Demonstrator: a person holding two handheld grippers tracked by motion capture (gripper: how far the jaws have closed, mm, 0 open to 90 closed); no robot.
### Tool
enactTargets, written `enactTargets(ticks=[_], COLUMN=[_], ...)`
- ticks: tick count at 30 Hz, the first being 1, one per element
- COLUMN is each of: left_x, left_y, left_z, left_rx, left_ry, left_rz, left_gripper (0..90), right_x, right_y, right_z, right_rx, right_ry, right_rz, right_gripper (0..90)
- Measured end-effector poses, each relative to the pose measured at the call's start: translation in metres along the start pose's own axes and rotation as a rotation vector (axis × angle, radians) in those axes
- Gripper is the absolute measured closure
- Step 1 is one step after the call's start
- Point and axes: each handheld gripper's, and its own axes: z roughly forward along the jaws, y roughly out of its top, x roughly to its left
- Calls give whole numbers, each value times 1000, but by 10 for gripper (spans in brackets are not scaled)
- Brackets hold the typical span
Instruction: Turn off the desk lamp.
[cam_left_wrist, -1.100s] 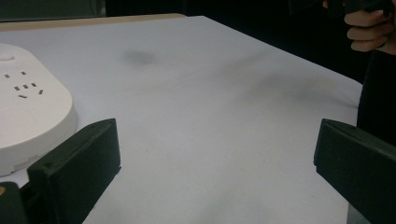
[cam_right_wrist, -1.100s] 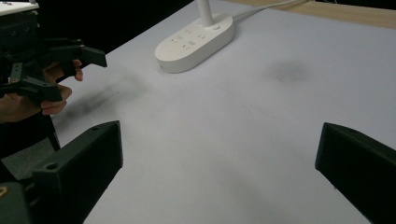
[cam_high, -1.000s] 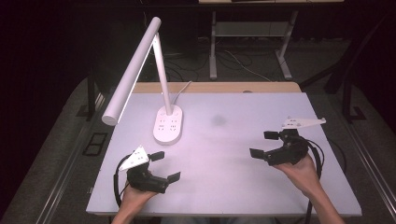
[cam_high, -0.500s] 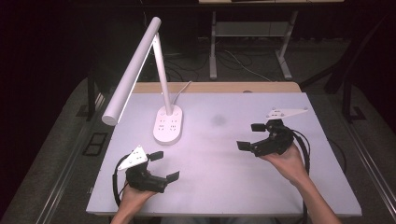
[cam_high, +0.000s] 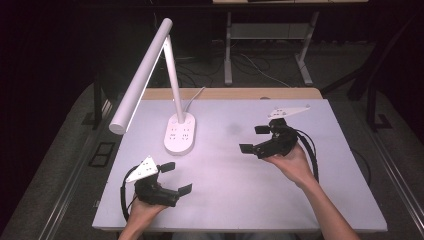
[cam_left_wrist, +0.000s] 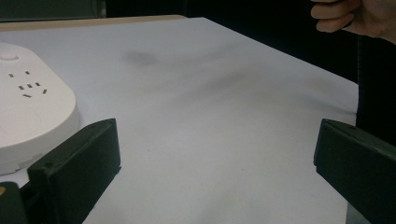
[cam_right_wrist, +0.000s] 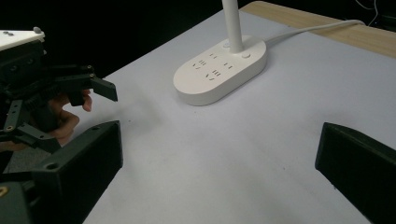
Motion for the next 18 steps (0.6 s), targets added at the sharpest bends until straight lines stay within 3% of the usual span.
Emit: enactTargets(ticks=[18], left_x=[1], left_y=[0], left_z=[-1], left_rx=[-4], left_ry=[-2], left_rz=[-3], left_gripper=[0], right_x=[-9], right_y=[17], right_z=[34], right_rx=[56], right_ry=[3], right_rz=[-1], right_gripper=[7])
